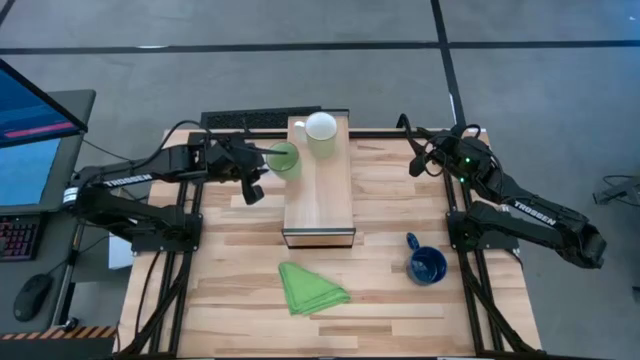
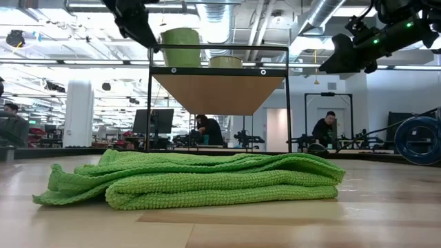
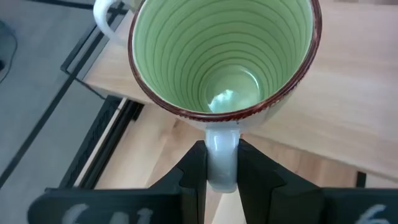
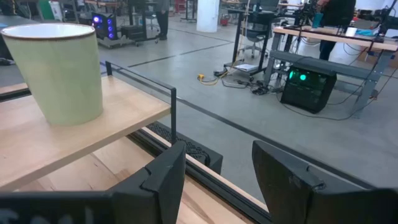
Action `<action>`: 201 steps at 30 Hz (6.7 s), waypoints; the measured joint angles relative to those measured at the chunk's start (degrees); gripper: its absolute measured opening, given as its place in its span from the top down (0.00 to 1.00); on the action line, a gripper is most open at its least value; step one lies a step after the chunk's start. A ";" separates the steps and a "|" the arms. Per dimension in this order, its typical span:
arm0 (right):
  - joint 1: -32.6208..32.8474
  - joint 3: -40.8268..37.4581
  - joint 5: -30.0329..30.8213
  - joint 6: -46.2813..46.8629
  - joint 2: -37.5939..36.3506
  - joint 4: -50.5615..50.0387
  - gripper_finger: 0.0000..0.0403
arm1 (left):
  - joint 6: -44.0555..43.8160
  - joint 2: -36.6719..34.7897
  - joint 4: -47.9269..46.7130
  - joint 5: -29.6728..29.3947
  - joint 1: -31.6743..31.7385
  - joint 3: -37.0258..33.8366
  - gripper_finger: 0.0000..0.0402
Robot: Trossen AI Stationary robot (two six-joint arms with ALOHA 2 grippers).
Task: Stack small to large cups/mugs on shelf
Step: Put the green mug on the shelf, then put the blue mug on the shelf
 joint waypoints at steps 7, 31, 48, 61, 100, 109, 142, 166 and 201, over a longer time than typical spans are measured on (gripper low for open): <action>0.00 0.00 -0.01 0.11 -0.01 0.00 0.48 | 3.23 6.93 -0.83 0.23 0.00 6.84 0.88; -0.04 0.00 0.01 0.01 -0.01 -4.82 0.48 | 17.23 25.62 -3.47 11.03 5.05 22.23 0.88; -0.07 0.00 0.01 0.03 -0.01 -4.59 0.48 | 26.39 26.35 -0.32 22.76 11.25 22.23 0.88; -1.00 0.00 0.02 0.04 0.01 -4.63 0.48 | 25.95 28.58 -0.61 22.57 10.64 22.23 0.88; -3.28 0.00 0.03 0.47 -0.01 -5.55 0.48 | 21.16 28.82 -2.40 22.84 10.62 22.10 0.77; -3.28 0.00 0.03 0.51 0.00 -5.55 0.48 | 20.31 28.79 -2.33 22.91 10.62 22.10 0.88; -3.28 0.00 0.03 0.47 -0.01 -5.65 0.48 | 20.13 28.77 -8.37 20.87 10.62 25.06 0.87; -3.28 0.00 0.03 0.48 0.01 -6.35 0.48 | 18.17 28.77 -8.29 19.64 10.64 25.07 0.78; -3.28 0.00 0.03 0.05 -0.01 -7.63 0.48 | 14.21 26.75 -20.31 15.79 10.60 34.56 0.78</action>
